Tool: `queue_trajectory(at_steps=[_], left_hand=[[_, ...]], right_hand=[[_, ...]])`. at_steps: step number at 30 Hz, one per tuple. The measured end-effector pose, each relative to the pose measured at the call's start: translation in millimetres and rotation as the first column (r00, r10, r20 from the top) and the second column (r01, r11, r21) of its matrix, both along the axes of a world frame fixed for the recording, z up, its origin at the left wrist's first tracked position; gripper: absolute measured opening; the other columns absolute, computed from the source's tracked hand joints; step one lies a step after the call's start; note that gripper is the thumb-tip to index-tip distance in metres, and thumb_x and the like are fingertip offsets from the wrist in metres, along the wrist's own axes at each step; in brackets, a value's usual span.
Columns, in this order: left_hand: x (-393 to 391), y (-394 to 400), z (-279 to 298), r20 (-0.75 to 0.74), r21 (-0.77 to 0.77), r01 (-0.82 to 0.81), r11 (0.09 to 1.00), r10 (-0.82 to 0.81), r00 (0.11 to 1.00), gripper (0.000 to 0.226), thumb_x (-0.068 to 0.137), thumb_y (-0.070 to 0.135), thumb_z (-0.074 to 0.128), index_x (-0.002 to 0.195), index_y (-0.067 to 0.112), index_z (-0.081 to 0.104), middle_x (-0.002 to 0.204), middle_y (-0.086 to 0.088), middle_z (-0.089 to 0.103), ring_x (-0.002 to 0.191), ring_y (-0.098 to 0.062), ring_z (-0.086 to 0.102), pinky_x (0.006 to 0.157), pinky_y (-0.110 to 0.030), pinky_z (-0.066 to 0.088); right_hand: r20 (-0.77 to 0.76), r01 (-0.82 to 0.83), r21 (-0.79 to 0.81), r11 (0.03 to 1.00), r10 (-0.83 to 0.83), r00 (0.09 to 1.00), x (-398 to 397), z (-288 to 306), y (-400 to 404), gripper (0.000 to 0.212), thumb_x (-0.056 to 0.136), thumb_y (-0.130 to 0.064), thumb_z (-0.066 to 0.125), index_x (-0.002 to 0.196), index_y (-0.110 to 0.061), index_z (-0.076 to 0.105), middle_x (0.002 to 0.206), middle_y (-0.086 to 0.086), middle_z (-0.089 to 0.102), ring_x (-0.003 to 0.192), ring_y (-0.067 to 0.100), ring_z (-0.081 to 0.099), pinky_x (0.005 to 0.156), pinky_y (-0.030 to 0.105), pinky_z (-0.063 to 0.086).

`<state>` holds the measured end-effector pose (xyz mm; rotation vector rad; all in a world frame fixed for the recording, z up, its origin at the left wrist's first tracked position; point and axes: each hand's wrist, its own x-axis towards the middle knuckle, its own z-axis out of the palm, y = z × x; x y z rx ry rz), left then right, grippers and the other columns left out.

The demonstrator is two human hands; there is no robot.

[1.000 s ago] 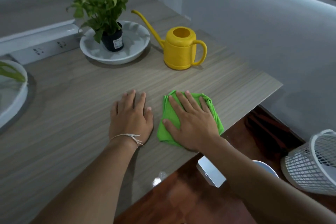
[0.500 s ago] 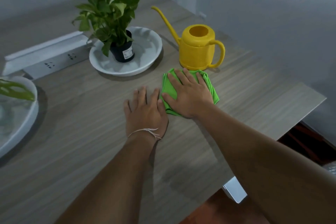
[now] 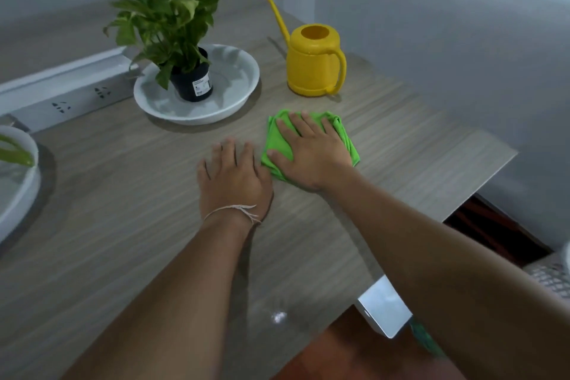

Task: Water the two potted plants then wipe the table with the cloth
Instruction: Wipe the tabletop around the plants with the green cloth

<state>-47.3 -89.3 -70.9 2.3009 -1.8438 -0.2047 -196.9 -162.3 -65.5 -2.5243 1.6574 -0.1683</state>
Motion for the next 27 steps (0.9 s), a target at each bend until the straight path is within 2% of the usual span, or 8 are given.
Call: queue_trajectory(at_steps=[5, 8, 10, 15, 21, 27], left_hand=[[-11, 24, -1, 0.082, -0.072, 0.082, 0.994, -0.076, 0.994, 0.070, 0.086, 0.043, 0.024, 0.144, 0.012, 0.047, 0.153, -0.020, 0.041, 0.141, -0.041, 0.034, 0.113, -0.056, 0.027], [-35, 51, -2, 0.089, -0.028, 0.148, 0.989, -0.145, 0.985, 0.072, 0.089, 0.051, 0.024, 0.145, 0.012, 0.045, 0.153, -0.022, 0.039, 0.142, -0.043, 0.033, 0.113, -0.057, 0.026], [-46, 60, 1, 0.107, -0.001, 0.198, 0.980, -0.197, 0.974, 0.072, 0.091, 0.056, 0.023, 0.148, 0.016, 0.043, 0.155, -0.018, 0.037, 0.145, -0.041, 0.030, 0.115, -0.057, 0.025], [-43, 53, 5, 0.096, 0.061, 0.204, 0.977, -0.210, 0.973, 0.077, 0.090, 0.065, 0.014, 0.155, 0.026, 0.027, 0.164, -0.009, 0.024, 0.153, -0.032, 0.014, 0.121, -0.053, 0.013], [-43, 53, 7, 0.060, 0.057, 0.181, 0.982, -0.185, 0.981, 0.074, 0.088, 0.063, 0.027, 0.150, 0.025, 0.039, 0.158, -0.010, 0.037, 0.148, -0.033, 0.029, 0.118, -0.055, 0.024], [-44, 46, 9, 0.016, 0.047, 0.157, 0.986, -0.158, 0.987, 0.072, 0.085, 0.061, 0.034, 0.148, 0.028, 0.045, 0.157, -0.009, 0.040, 0.148, -0.032, 0.031, 0.116, -0.055, 0.024]], right_hand=[[0.016, 0.067, 0.018, 0.998, -0.067, 0.998, -60, 3, 85, 0.080, 0.094, -0.074, 0.022, 0.162, -0.033, 0.009, 0.171, -0.003, 0.002, 0.157, 0.016, -0.005, 0.126, 0.049, -0.001], [0.021, 0.088, 0.026, 0.996, -0.088, 0.996, -74, 3, 88, 0.083, 0.092, -0.076, 0.024, 0.162, -0.033, 0.011, 0.171, -0.004, 0.002, 0.157, 0.015, -0.006, 0.127, 0.048, -0.002], [0.030, 0.131, 0.034, 0.991, -0.132, 0.991, -78, 5, 68, 0.083, 0.092, -0.076, 0.025, 0.162, -0.032, 0.012, 0.171, -0.004, 0.004, 0.157, 0.016, -0.004, 0.127, 0.047, -0.003], [-0.024, 0.280, 0.050, 0.959, -0.279, 0.960, -104, 6, -13, 0.084, 0.093, -0.076, 0.022, 0.162, -0.030, 0.011, 0.171, -0.001, 0.007, 0.158, 0.020, 0.001, 0.126, 0.049, 0.000], [-0.063, 0.371, 0.036, 0.928, -0.369, 0.927, -132, 7, -95, 0.082, 0.094, -0.074, 0.022, 0.162, -0.029, 0.014, 0.171, 0.000, 0.011, 0.157, 0.023, 0.007, 0.125, 0.052, 0.003], [-0.074, 0.399, 0.031, 0.916, -0.396, 0.915, -138, 6, -138, 0.081, 0.095, -0.073, 0.021, 0.162, -0.029, 0.012, 0.171, 0.002, 0.010, 0.157, 0.025, 0.007, 0.125, 0.054, 0.004]])
